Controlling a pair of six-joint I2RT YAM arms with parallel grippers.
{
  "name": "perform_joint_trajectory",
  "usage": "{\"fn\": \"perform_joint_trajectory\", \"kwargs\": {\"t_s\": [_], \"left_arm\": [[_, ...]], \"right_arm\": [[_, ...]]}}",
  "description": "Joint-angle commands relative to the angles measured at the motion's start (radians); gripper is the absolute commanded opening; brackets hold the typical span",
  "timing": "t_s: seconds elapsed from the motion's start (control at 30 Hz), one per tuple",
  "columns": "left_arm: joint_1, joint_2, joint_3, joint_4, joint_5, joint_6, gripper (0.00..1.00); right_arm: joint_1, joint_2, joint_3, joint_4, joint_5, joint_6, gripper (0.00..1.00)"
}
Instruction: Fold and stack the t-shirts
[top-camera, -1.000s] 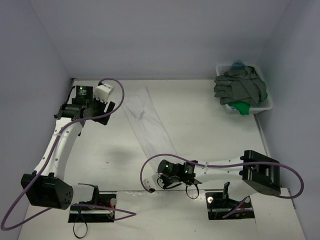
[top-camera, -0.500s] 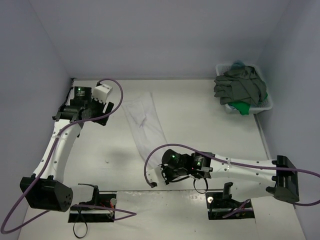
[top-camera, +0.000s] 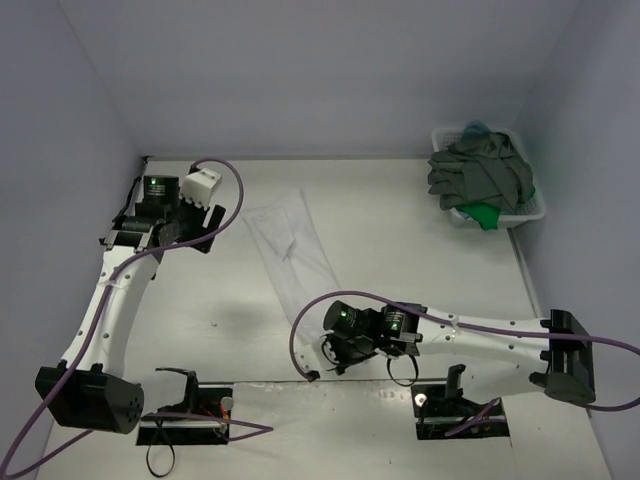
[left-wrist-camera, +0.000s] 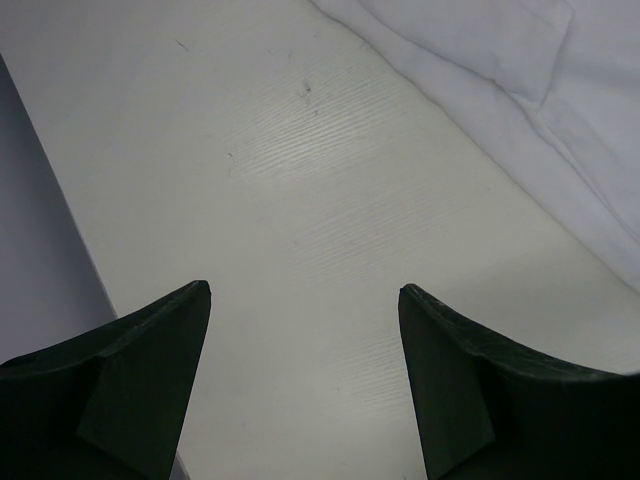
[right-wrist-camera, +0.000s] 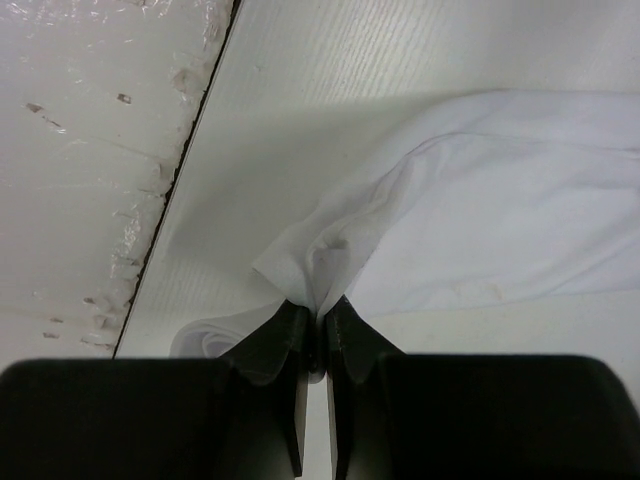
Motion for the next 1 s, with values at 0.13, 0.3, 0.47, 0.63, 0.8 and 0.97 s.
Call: {"fn": "perform_joint_trajectory", "kwargs": {"t_s": [0.13,0.3,0.47,0.63,0.8,0.97], "left_arm": [[0.014,-0.044,-0.040,0.053,0.010,0.007,0.71],[0.020,-0.038,-0.038,0.053,0.019,0.012,0.70],[0.029,-0.038,-0.041,0.059,0.027,0.017,0.71],[0.042,-0.035,-0.061,0.073,0.033,0.021,0.70],[0.056,-0.040,-0.084,0.084,0.045,0.020,0.71],[0.068,-0.038,-0.098,0.101,0.060,0.015,0.70]], "right_arm": [[-0.130,0.105,0.140,0.012,-0.111,-0.122,0.07],[-0.218,0.180,0.206,0.017,-0.166,-0.199,0.08],[-0.297,0.240,0.280,0.016,-0.290,-0.262,0.10],[-0.351,0.309,0.326,0.009,-0.381,-0.331,0.11],[-0.380,0.392,0.398,0.008,-0.442,-0.334,0.11],[-0.411,0.462,0.453,0.009,-0.467,-0.337,0.12]]}}
